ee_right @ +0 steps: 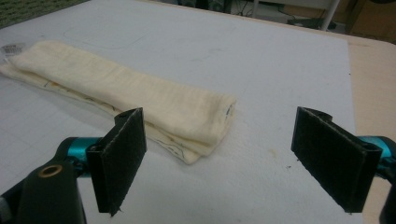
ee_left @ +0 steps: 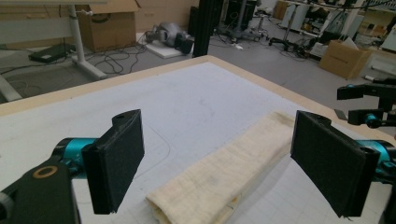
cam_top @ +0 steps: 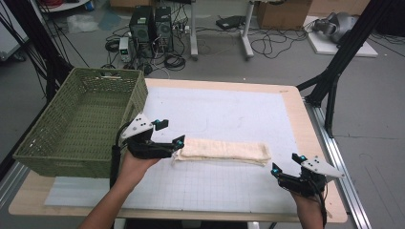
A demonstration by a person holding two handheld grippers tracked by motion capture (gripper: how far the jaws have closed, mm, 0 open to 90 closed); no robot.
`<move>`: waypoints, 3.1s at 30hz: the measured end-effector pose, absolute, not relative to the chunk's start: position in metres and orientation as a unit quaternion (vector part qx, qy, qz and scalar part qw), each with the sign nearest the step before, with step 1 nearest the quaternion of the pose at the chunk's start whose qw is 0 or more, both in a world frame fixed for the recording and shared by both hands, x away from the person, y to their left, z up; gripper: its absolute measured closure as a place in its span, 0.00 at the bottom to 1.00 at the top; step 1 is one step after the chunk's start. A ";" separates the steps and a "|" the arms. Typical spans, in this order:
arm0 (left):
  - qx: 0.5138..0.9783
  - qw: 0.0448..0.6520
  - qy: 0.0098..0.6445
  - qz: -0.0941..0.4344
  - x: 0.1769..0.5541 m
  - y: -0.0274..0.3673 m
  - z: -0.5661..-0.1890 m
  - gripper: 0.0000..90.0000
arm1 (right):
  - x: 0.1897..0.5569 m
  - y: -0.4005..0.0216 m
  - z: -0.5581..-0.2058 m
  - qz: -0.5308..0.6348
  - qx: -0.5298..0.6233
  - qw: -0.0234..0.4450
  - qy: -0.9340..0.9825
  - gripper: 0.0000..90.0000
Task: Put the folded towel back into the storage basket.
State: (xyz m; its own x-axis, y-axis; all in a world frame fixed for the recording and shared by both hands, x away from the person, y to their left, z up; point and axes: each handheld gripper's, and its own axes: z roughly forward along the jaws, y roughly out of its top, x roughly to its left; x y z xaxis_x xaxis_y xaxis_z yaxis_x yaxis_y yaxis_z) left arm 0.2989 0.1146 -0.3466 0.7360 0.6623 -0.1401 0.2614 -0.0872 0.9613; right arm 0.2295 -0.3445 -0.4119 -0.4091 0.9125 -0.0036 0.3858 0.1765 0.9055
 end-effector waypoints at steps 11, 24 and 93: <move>0.745 0.552 0.341 0.156 0.319 0.096 -0.361 0.21 | 0.229 -0.343 -0.411 0.450 0.444 0.296 0.716 0.19; 0.776 0.479 0.388 0.133 0.346 0.084 -0.394 0.27 | 0.231 -0.346 -0.413 0.452 0.449 0.290 0.714 0.19; 0.782 0.516 0.334 0.107 0.331 0.083 -0.420 0.90 | 0.253 -0.348 -0.418 0.461 0.485 0.274 0.690 0.18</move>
